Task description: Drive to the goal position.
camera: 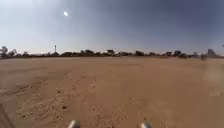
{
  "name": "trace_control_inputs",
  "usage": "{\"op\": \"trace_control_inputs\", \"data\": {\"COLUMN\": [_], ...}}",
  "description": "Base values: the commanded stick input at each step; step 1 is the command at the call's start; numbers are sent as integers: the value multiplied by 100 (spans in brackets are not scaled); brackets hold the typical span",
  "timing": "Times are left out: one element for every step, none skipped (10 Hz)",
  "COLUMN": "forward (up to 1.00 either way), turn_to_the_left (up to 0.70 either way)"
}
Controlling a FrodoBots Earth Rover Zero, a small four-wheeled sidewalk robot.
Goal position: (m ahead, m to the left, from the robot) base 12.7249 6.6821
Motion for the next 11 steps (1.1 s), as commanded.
{"op": "trace_control_inputs", "data": {"forward": [70, 70, 70, 70, 70, 70, 70, 70, 70, 70, 70], "turn_to_the_left": [0, 0, 0, 0, 0, 0, 0, 0, 0, 0, 0]}}
